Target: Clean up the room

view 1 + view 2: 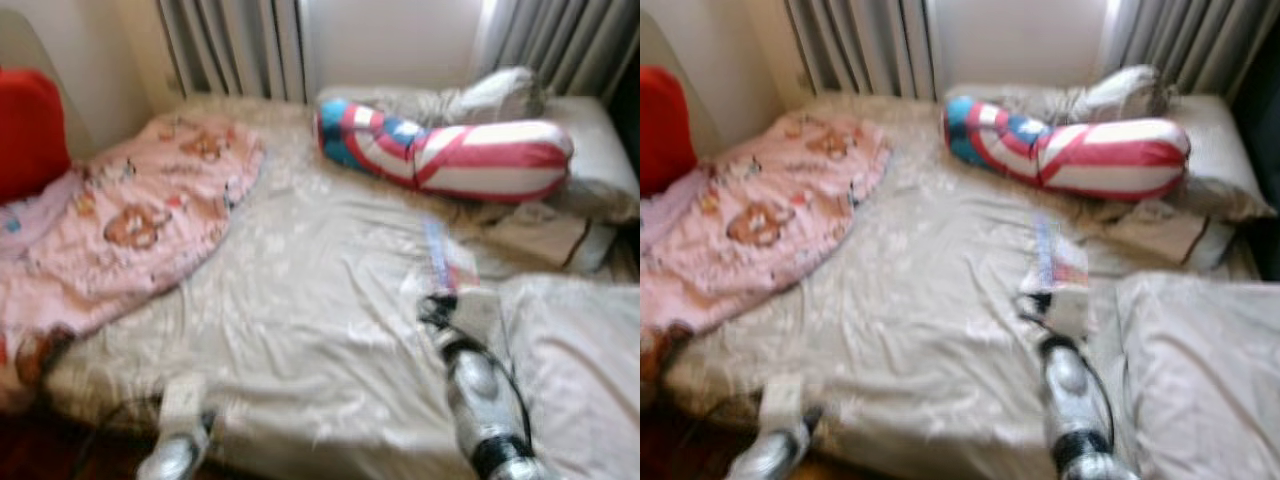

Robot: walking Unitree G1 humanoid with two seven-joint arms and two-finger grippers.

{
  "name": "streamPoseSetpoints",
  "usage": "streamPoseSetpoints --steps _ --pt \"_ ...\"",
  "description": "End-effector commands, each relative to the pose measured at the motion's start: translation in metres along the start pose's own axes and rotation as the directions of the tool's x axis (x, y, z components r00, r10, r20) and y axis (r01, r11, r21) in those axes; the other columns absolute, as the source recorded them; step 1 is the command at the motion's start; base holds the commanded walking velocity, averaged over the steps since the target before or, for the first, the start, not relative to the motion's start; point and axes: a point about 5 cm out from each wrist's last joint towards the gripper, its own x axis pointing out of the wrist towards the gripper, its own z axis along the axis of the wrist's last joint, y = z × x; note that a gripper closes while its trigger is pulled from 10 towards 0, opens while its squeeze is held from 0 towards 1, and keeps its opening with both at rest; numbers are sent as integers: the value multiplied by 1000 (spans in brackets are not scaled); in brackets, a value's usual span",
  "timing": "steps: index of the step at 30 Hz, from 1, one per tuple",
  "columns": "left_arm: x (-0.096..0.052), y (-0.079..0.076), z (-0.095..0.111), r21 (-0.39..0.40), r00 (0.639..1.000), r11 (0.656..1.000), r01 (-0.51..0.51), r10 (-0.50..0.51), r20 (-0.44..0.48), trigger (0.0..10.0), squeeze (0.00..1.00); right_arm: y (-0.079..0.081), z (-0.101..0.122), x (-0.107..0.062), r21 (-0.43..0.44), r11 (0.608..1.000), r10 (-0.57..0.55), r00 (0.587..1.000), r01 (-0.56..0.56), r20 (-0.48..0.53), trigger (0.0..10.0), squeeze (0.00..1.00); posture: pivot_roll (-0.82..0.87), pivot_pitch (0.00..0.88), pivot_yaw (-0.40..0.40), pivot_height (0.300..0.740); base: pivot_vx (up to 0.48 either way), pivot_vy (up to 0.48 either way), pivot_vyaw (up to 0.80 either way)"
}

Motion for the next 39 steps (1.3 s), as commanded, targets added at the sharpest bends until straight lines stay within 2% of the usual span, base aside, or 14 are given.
streamPoseSetpoints --steps 1,6,31,39 --pt "2 -9 4 -6 1000 1000 23 -22 6 10000 0 -10 1 -1 20 999 -33 999 33 8 10000 0 -23 0 21 740 0 0 0" --pt "2 -9 4 -5 1000 1000 26 -26 7 10000 0 -18 -6 -4 56 996 -73 997 75 -36 10000 0 -21 3 22 740 0 0 0" --pt "2 -9 3 8 999 999 32 -32 7 10000 0 -23 -3 -3 47 993 -111 994 111 -12 10000 0 -19 11 26 740 0 0 0" --pt "1 -9 3 10 999 999 32 -32 5 10000 0 -29 -3 -4 28 988 -154 988 155 -18 10000 0 -19 15 27 740 0 0 0"
